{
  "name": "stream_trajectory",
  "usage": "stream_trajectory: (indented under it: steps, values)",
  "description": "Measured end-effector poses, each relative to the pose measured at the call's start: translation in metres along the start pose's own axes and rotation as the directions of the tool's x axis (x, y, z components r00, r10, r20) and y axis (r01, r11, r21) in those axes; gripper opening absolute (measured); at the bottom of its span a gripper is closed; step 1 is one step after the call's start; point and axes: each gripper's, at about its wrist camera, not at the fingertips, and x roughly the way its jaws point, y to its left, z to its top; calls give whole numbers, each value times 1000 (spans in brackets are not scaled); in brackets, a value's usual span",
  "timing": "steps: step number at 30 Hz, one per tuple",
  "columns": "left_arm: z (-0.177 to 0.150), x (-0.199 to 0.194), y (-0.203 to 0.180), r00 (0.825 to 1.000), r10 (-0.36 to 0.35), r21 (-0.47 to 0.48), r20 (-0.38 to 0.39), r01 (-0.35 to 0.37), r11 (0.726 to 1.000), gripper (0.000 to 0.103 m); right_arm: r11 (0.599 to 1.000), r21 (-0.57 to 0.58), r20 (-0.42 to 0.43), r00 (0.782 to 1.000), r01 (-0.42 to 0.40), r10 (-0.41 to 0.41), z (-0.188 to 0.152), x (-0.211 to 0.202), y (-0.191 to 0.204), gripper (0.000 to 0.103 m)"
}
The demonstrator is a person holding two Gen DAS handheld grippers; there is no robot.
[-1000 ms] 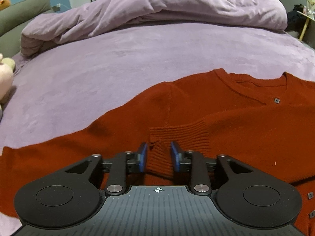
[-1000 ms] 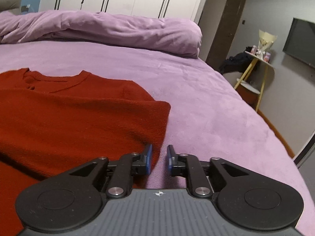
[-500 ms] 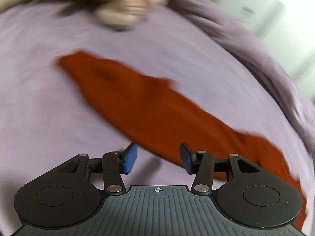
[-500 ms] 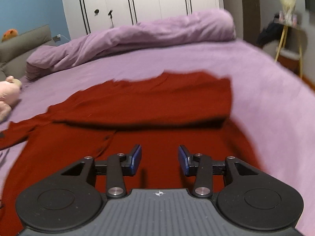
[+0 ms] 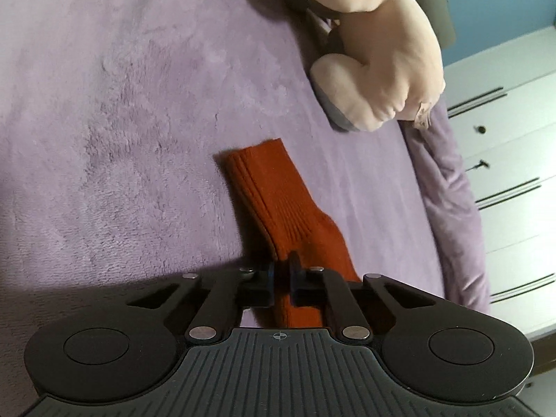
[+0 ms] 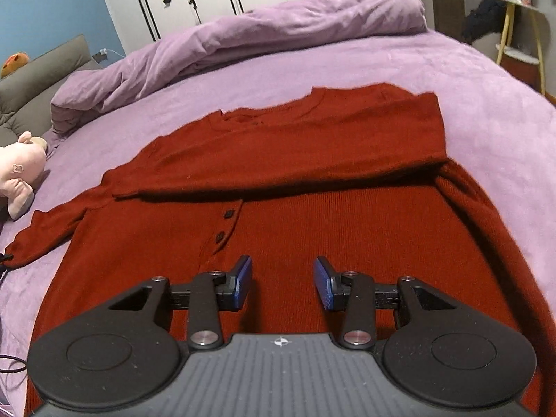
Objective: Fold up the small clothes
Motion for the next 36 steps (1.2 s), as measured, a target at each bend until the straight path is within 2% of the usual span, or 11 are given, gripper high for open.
stream_trajectory:
  steps: [4,7,11,14,17,19,22,25,27,32,36]
  values:
    - [-10,-24,-27,996,-81,162,24,76,984,8,1000,6,7,1000,-4,4,-1,-3,-2,39]
    - [-44,-45,-77,975,-218,334,-37,218,917,8,1000,25,19,1000,-10,10,0,-6,-6,39]
    - [-134,-67,-160,889,-382,516,-254,458,724,8,998,60,39,999,-25,23,-1,-12,-9,39]
    - [-225,-71,-205,799,-386,573,-462,601,557,12,997,60,49,998,-41,38,-1,-18,-8,39]
    - [-293,-67,-217,781,-278,637,-559,619,459,27,997,53,52,997,-57,54,2,-23,-11,39]
    - [-317,-60,-208,792,-193,651,-579,592,476,28,996,56,52,997,-68,65,5,-24,-15,39]
    - [-321,-57,-184,858,-94,713,-504,475,515,32,991,75,28,994,-107,105,10,-16,-21,39]
    - [-305,-57,-163,922,-13,787,-386,336,517,43,979,124,1,986,-163,164,19,1,-25,39]
    - [-287,-47,-157,946,28,810,-323,261,525,46,960,173,-8,974,-222,226,30,18,-24,40]
    - [-253,-40,-138,961,68,792,-268,179,583,50,936,250,-41,963,-249,267,47,64,-12,43]
    - [-250,-42,-130,965,85,815,-248,160,556,50,947,207,-40,965,-247,261,56,78,5,41]
